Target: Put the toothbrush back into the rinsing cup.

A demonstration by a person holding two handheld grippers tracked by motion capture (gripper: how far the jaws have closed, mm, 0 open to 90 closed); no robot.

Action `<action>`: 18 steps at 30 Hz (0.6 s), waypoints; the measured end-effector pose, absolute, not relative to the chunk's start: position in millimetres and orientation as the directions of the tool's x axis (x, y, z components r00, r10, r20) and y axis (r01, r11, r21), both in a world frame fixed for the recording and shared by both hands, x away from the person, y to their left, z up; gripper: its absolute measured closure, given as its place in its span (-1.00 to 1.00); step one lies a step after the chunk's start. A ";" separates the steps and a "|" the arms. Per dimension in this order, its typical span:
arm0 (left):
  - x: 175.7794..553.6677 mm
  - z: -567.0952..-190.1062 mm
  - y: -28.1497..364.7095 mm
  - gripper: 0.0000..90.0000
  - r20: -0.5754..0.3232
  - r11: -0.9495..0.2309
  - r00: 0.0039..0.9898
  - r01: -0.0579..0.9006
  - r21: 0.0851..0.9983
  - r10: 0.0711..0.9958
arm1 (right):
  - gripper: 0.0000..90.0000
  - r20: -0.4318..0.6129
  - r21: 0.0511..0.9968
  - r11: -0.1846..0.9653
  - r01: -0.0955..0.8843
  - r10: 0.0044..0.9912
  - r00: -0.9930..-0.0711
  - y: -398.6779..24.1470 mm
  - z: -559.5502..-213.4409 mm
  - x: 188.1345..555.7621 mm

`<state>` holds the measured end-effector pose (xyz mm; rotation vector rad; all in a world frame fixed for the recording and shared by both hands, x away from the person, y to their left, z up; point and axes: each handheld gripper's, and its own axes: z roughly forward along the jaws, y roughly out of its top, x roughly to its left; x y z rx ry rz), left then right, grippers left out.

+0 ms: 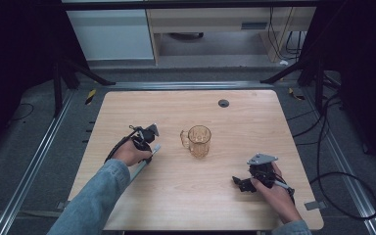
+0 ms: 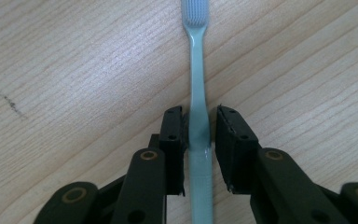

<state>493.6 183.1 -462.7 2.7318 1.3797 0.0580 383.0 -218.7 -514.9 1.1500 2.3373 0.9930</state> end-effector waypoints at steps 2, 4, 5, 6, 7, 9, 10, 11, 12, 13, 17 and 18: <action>493.3 -462.9 182.8 0.66 -0.004 -0.591 0.594 0.801 0.094 0.804 | -0.99 -0.004 0.722 0.423 0.548 0.794 -0.608 -218.6 -514.9 382.9; 493.1 -462.8 182.4 0.72 0.000 -0.596 0.599 0.798 0.094 0.801 | -0.99 -0.005 0.721 0.423 0.548 0.794 -0.608 -218.6 -514.9 382.9; 493.0 -462.6 182.3 0.73 0.001 -0.598 0.601 0.795 0.095 0.799 | -0.99 -0.005 0.722 0.423 0.548 0.794 -0.608 -218.6 -514.9 382.9; 492.8 -462.1 182.2 0.74 0.004 -0.600 0.602 0.794 0.102 0.798 | -0.99 -0.005 0.722 0.423 0.548 0.794 -0.608 -218.6 -514.9 382.9; 492.6 -461.0 182.3 0.75 0.009 -0.601 0.604 0.792 0.106 0.797 | -0.99 -0.006 0.722 0.425 0.547 0.794 -0.608 -218.7 -514.9 383.0; 491.8 -458.0 183.2 0.75 0.010 -0.599 0.603 0.791 0.124 0.798 | -0.99 -0.005 0.722 0.424 0.547 0.794 -0.608 -218.6 -514.9 383.0; 491.4 -455.5 184.2 0.75 0.010 -0.596 0.600 0.791 0.136 0.800 | -0.99 -0.005 0.721 0.424 0.547 0.794 -0.608 -218.7 -514.9 383.0; 491.4 -455.5 184.2 0.75 0.010 -0.596 0.600 0.791 0.136 0.800 | -0.99 -0.005 0.721 0.424 0.547 0.794 -0.608 -218.7 -514.9 383.0; 491.2 -449.2 187.2 0.75 0.006 -0.590 0.597 0.791 0.162 0.802 | -0.99 -0.003 0.721 0.422 0.549 0.794 -0.608 -218.5 -514.9 382.9; 491.2 -449.2 187.2 0.75 0.006 -0.590 0.597 0.791 0.162 0.802 | -0.99 -0.003 0.721 0.422 0.549 0.794 -0.608 -218.5 -514.9 382.9; 488.8 -432.8 197.0 0.75 -0.010 -0.559 0.582 0.786 0.264 0.813 | -0.99 -0.004 0.722 0.424 0.547 0.794 -0.608 -218.7 -514.9 383.0; 487.9 -429.6 199.2 0.75 -0.011 -0.554 0.580 0.782 0.285 0.814 | -0.99 -0.003 0.721 0.423 0.549 0.794 -0.608 -218.6 -514.9 382.9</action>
